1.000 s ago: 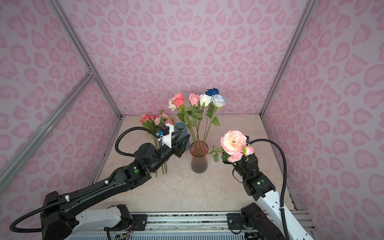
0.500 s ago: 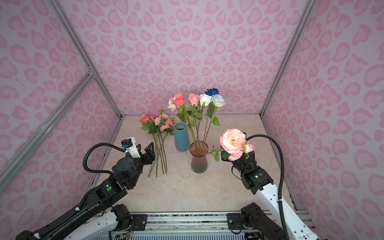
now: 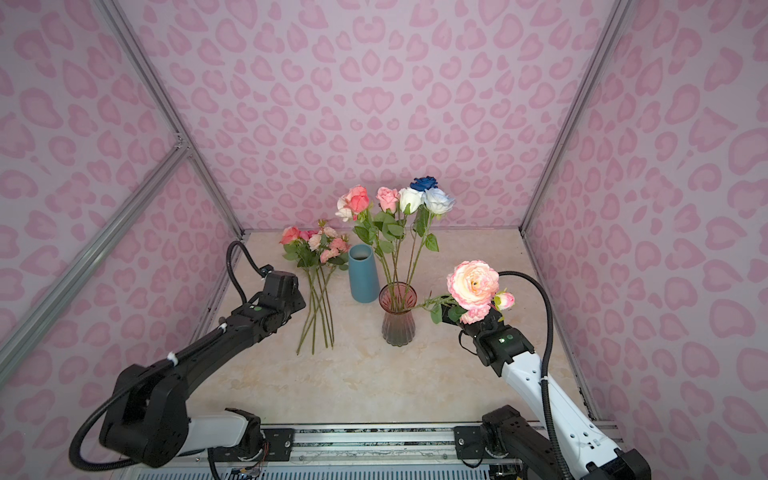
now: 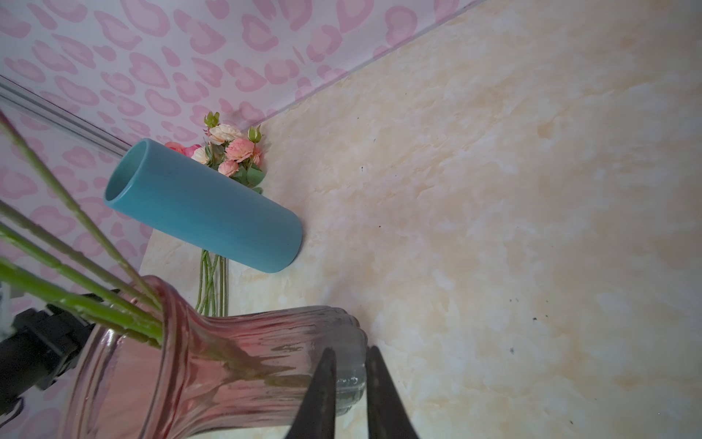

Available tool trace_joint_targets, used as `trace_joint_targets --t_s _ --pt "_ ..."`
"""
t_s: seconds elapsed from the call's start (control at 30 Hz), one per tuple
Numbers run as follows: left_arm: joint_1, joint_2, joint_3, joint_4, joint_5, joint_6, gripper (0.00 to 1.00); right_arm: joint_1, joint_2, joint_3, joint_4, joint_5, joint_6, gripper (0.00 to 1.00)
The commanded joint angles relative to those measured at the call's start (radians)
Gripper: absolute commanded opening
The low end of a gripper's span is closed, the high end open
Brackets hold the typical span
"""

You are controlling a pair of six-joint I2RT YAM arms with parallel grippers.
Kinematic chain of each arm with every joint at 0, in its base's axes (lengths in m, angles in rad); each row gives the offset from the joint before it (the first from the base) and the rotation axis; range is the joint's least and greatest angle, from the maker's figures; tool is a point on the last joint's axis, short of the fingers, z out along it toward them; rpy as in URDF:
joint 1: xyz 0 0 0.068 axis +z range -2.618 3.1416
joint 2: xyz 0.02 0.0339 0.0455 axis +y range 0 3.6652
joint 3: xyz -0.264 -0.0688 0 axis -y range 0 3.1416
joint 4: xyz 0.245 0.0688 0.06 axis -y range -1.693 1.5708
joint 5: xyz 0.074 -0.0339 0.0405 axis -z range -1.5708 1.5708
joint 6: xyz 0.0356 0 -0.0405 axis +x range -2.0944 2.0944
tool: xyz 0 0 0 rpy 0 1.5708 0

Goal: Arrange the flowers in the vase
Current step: 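Open the left gripper and withdraw it back toward the rose pile, then grasp a pink spray-rose stem in the pile with the left gripper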

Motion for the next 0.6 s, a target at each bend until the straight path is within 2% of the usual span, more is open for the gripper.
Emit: trace_joint_targets --t_s 0.0,0.13,0.33,0.57 --pt "0.014 0.157 0.096 0.001 0.079 0.057 0.47 -0.012 -0.014 -0.024 0.016 -0.013 0.012 0.17" --pt "0.020 0.292 0.183 0.002 0.129 0.108 0.42 -0.023 -0.026 -0.048 0.036 -0.028 0.017 0.18" --pt "0.006 0.352 0.228 -0.005 0.234 0.167 0.39 -0.033 -0.026 -0.065 0.057 -0.034 0.000 0.19" --pt "-0.033 0.443 0.378 -0.116 0.170 0.219 0.38 -0.048 0.015 -0.107 0.140 -0.090 0.030 0.19"
